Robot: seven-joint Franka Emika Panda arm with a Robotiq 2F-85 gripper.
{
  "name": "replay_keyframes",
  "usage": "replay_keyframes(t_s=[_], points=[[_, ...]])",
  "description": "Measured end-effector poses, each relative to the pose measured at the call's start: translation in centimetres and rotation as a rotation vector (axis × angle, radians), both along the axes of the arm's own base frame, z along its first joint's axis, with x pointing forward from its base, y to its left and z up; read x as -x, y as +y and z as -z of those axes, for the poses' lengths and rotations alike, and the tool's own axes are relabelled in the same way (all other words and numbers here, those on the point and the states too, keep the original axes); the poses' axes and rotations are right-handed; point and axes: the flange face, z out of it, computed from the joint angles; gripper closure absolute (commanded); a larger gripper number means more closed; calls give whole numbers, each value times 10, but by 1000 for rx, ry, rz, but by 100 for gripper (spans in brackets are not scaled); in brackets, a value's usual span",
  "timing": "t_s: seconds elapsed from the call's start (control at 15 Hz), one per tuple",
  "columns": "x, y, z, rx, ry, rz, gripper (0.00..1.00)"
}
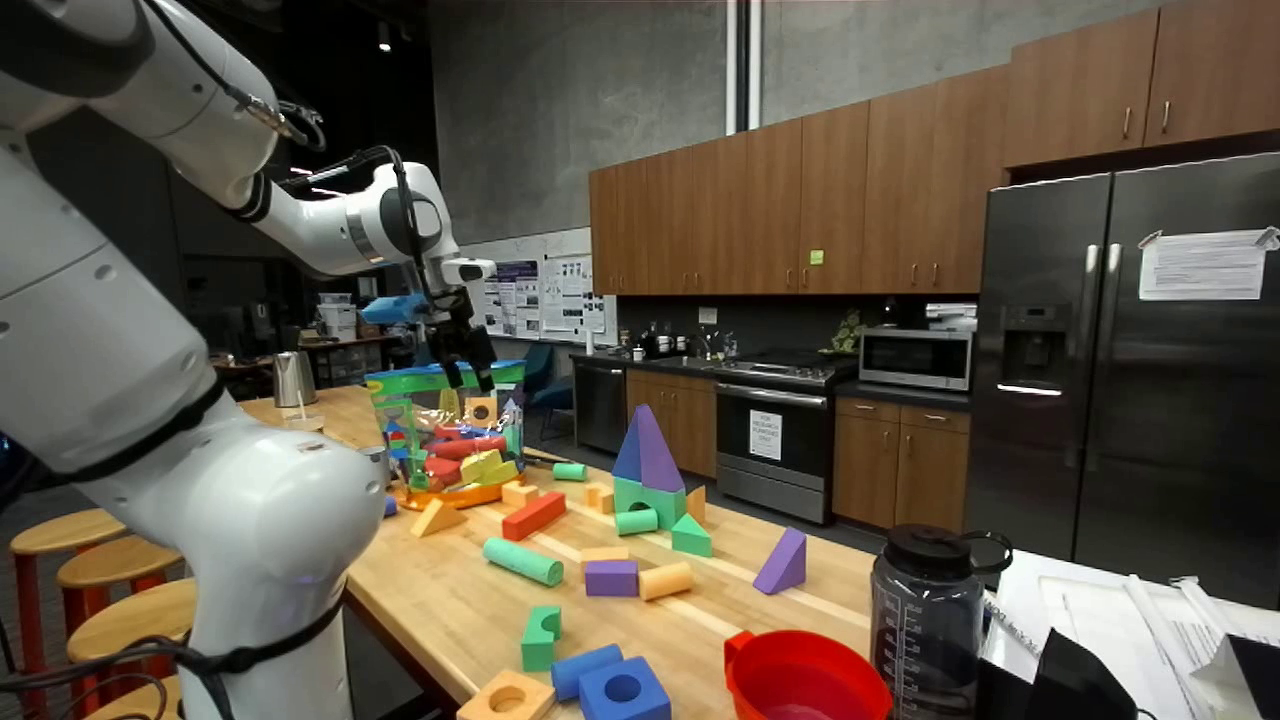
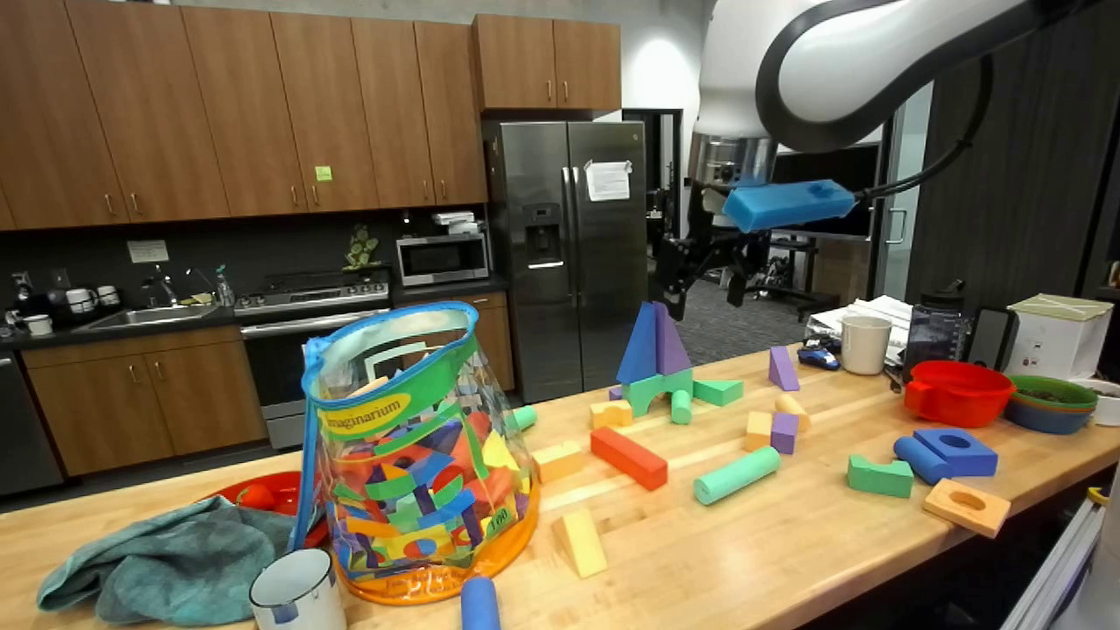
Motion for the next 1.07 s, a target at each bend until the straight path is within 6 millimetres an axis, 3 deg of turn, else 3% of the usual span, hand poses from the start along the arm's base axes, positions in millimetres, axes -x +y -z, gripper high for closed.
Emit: replay_keyframes(t_s=[0.8,1.07], points=[[1,1,0,0,0,-4,0],[19,30,7,26,18,-81,0]])
